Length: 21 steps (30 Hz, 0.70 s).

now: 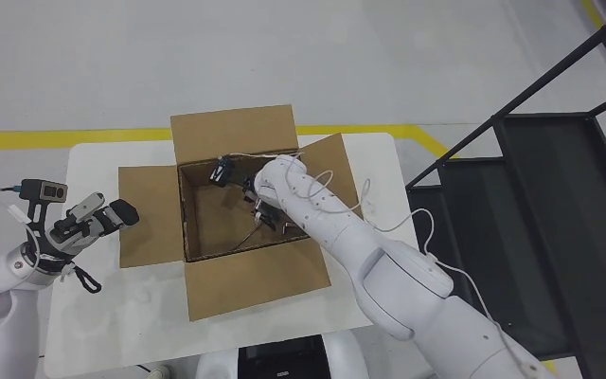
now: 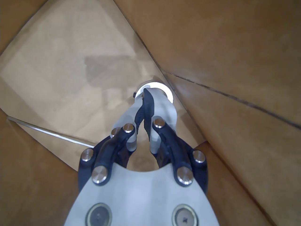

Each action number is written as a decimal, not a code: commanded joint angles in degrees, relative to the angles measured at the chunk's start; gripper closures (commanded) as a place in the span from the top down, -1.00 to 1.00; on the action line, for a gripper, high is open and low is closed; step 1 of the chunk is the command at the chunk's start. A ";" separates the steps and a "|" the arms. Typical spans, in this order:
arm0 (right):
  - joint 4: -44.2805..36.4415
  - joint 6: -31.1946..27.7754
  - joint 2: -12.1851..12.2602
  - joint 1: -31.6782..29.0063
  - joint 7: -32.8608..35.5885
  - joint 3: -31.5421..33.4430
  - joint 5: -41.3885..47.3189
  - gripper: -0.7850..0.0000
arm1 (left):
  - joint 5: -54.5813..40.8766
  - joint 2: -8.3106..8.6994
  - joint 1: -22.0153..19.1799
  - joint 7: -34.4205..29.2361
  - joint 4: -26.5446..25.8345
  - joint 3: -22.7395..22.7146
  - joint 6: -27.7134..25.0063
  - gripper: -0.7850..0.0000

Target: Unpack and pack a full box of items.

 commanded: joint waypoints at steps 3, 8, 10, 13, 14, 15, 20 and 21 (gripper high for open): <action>-2.80 1.71 0.72 -1.55 2.21 0.67 -0.36 -1.00 | 0.00 0.00 0.00 0.00 0.00 0.00 0.00 1.00; -8.25 0.71 1.71 -4.91 3.78 1.08 -0.88 -1.00 | 0.00 0.00 0.00 0.00 0.00 0.00 0.00 1.00; -11.59 -2.04 2.56 -6.54 2.30 0.93 -2.78 -1.00 | 0.00 0.00 0.00 0.00 0.00 0.00 0.00 1.00; -17.04 -2.26 4.17 -9.37 2.43 2.46 -4.44 -1.00 | 0.00 0.00 0.00 0.00 0.00 0.00 0.00 1.00; -18.92 -2.02 4.77 -10.33 3.09 3.19 -5.08 -1.00 | 0.00 0.00 0.00 0.00 0.00 0.00 0.00 1.00; -20.88 -1.72 5.35 -11.31 3.91 4.07 -5.45 -1.00 | 0.00 0.00 0.00 0.00 0.00 0.00 0.00 1.00; -29.29 1.61 7.65 -15.82 9.88 9.34 -5.06 -0.69 | 0.00 0.00 0.00 0.00 0.00 0.00 0.00 1.00; -30.60 1.86 7.94 -16.54 10.55 10.05 -4.92 -0.27 | 0.00 0.00 0.00 0.00 0.00 0.00 0.00 1.00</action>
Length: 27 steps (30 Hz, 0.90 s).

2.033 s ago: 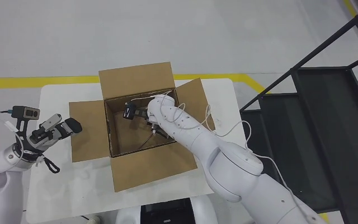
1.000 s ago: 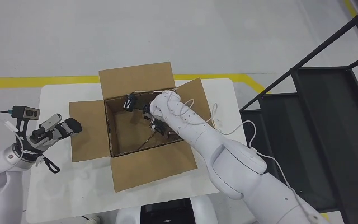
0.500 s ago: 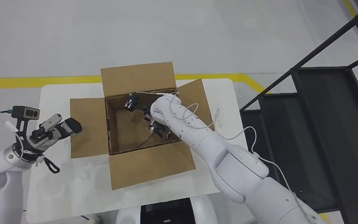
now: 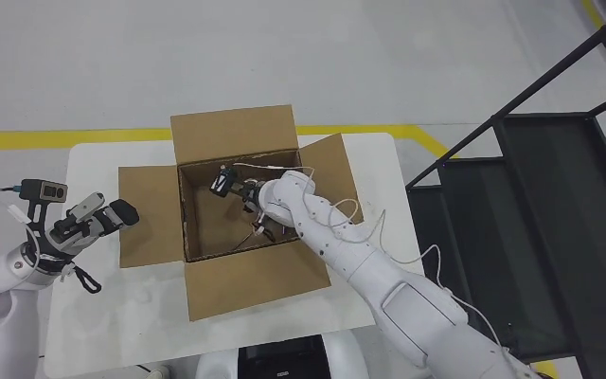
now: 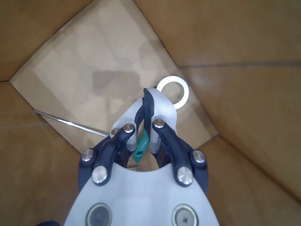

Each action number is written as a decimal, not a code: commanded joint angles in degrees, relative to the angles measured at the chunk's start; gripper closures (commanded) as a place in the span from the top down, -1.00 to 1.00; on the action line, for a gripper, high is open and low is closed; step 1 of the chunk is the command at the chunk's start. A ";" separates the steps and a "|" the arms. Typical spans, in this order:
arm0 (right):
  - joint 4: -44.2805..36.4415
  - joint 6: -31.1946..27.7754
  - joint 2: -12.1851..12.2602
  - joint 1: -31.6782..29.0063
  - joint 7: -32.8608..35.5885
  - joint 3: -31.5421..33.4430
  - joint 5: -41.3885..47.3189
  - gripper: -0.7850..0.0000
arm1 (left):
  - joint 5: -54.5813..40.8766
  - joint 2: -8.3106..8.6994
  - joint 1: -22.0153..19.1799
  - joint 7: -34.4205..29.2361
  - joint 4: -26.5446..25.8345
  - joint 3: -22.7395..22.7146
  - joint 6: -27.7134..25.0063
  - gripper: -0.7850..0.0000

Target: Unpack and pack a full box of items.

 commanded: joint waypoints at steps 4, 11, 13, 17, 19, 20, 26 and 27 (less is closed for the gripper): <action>-4.54 0.90 1.01 -2.71 2.26 2.75 1.15 1.00 | 0.00 0.00 0.00 0.00 0.00 0.00 0.00 1.00; -2.05 4.23 0.65 -1.91 -0.46 2.64 2.03 0.97 | 0.00 0.00 0.00 0.00 0.00 0.00 0.00 1.00; -0.49 5.63 0.29 -1.16 -1.57 2.11 2.27 0.78 | 0.00 0.00 0.00 0.00 0.00 0.00 0.00 1.00; 3.34 6.87 -0.64 0.59 -2.35 0.93 3.98 0.27 | 0.00 0.00 0.00 0.00 0.00 0.00 0.00 1.00; 5.48 6.19 -1.14 1.72 -2.09 0.23 5.09 0.23 | 0.00 0.00 0.00 0.00 0.00 0.00 0.00 1.00; 6.46 5.94 -1.40 2.32 -2.10 -0.16 5.49 0.29 | 0.00 0.00 0.00 0.00 0.00 0.00 0.00 1.00; 12.97 4.32 -2.99 5.89 -3.33 -2.23 7.54 1.00 | 0.00 0.00 0.00 0.00 0.00 0.00 0.00 1.00; 14.17 4.23 -3.28 6.54 -3.68 -2.51 7.87 1.00 | 0.00 0.00 0.00 0.00 0.00 0.00 0.00 1.00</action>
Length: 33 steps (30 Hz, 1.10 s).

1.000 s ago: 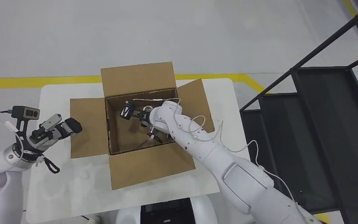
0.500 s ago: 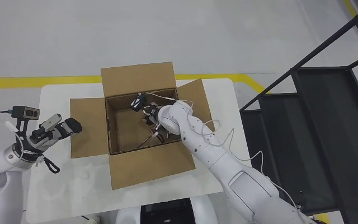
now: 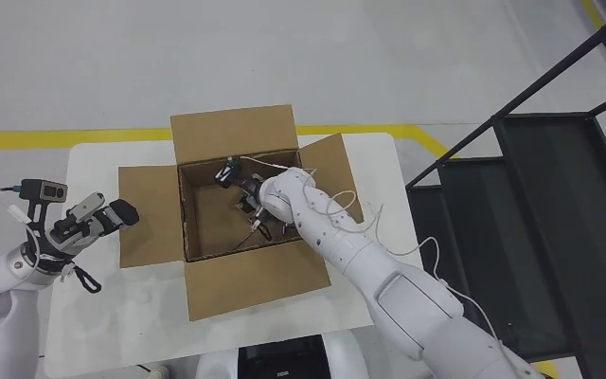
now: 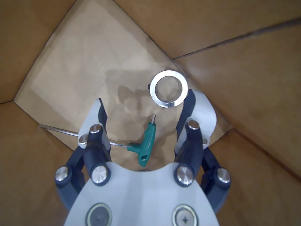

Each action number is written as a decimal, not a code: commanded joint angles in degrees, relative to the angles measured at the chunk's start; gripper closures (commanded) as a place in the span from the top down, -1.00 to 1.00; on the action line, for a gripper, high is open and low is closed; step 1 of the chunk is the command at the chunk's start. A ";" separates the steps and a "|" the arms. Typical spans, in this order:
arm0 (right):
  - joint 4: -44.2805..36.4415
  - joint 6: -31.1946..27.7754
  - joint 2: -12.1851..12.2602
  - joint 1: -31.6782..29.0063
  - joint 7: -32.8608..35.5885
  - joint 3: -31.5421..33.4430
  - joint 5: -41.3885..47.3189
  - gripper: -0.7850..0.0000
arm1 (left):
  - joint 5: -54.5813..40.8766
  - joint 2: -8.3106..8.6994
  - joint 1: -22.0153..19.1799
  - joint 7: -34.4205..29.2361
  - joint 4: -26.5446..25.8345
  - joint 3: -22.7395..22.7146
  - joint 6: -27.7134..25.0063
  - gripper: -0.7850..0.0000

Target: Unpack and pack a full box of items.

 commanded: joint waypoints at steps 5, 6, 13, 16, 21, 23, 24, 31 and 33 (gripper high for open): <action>7.38 0.20 -1.70 3.60 -2.16 -1.66 1.23 1.00 | 0.00 0.00 0.00 0.00 0.00 0.00 0.00 1.00; 8.43 0.46 -1.97 4.06 -2.43 -1.97 1.15 1.00 | 0.00 0.00 0.00 0.00 0.00 0.00 0.00 1.00; 13.75 -2.48 -3.78 6.34 -3.99 -4.85 -0.16 1.00 | 0.00 0.00 0.00 0.00 0.00 0.00 0.00 1.00; 15.39 -3.60 -4.54 7.19 -4.31 -6.11 -1.12 1.00 | 0.00 0.00 0.00 0.00 0.00 0.00 0.00 1.00; 17.80 -3.06 -5.50 8.90 -5.61 -6.68 -1.19 1.00 | 0.00 0.00 0.00 0.00 0.00 0.00 0.00 1.00; 18.73 -3.21 -5.82 9.52 -5.68 -6.81 -1.09 1.00 | 0.00 0.00 0.00 0.00 0.00 0.00 0.00 1.00; 19.22 -3.53 -6.00 9.81 -5.38 -6.92 -1.03 1.00 | 0.00 0.00 0.00 0.00 0.00 0.00 0.00 1.00; 22.11 -6.97 -7.51 11.41 -3.93 -8.07 -0.73 1.00 | 0.00 0.00 0.00 0.00 0.00 0.00 0.00 1.00; 22.94 -7.50 -7.92 11.75 -3.79 -8.31 -0.59 1.00 | 0.00 0.00 0.00 0.00 0.00 0.00 0.00 1.00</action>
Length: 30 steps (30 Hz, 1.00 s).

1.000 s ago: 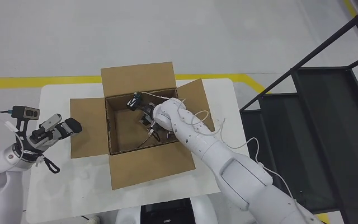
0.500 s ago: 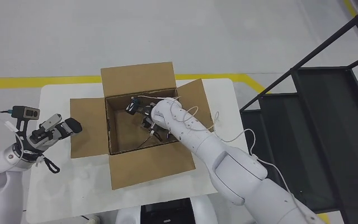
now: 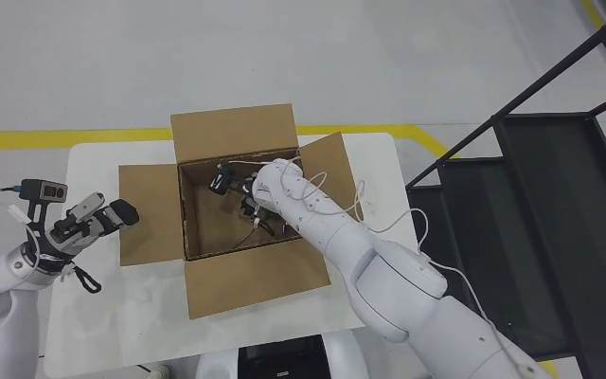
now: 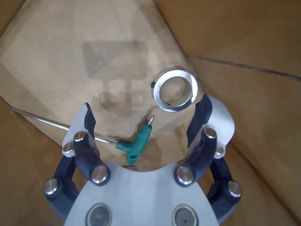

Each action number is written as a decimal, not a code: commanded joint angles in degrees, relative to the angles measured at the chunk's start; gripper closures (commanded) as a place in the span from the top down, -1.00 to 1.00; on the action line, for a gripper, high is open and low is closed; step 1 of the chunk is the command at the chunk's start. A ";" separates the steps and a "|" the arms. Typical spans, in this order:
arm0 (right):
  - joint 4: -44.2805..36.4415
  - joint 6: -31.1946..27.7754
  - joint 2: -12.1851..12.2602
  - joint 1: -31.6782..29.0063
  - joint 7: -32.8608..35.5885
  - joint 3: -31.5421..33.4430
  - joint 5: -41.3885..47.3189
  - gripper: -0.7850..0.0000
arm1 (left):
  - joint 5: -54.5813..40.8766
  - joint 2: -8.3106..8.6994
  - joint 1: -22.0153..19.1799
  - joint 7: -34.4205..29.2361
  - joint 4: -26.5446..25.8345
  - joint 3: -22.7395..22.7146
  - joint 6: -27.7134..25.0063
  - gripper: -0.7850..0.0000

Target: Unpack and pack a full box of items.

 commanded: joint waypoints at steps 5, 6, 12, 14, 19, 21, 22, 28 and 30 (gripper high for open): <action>2.28 -1.55 -1.11 1.12 0.61 -0.41 0.76 1.00 | 0.00 0.00 0.00 0.00 0.00 0.00 0.00 1.00; 2.57 -1.72 -1.29 1.28 0.69 -0.48 0.84 1.00 | 0.00 0.00 0.00 0.00 0.00 0.00 0.00 1.00; 4.00 -4.75 -2.16 2.25 0.57 -1.24 0.51 1.00 | 0.00 0.00 0.00 0.00 0.00 0.00 0.00 1.00; 4.21 -4.99 -2.39 2.40 -0.30 -1.64 -0.09 1.00 | 0.00 0.00 0.00 0.00 0.00 0.00 0.00 1.00; 4.68 -7.18 -2.59 2.92 -4.08 -2.44 -1.61 1.00 | 0.00 0.00 0.00 0.00 0.00 0.00 0.00 1.00; 5.05 -8.50 -2.59 2.95 -4.89 -2.65 -1.97 1.00 | 0.00 0.00 0.00 0.00 0.00 0.00 0.00 1.00; 5.33 -9.42 -2.57 3.15 -4.97 -2.68 -2.01 1.00 | 0.00 0.00 0.00 0.00 0.00 0.00 0.00 1.00; 5.80 -12.33 -2.84 3.81 -3.89 -4.05 -4.46 1.00 | 0.00 0.00 0.00 0.00 0.00 0.00 0.00 1.00; 5.82 -12.46 -2.97 3.92 -4.34 -4.29 -4.84 1.00 | 0.00 0.00 0.00 0.00 0.00 0.00 0.00 1.00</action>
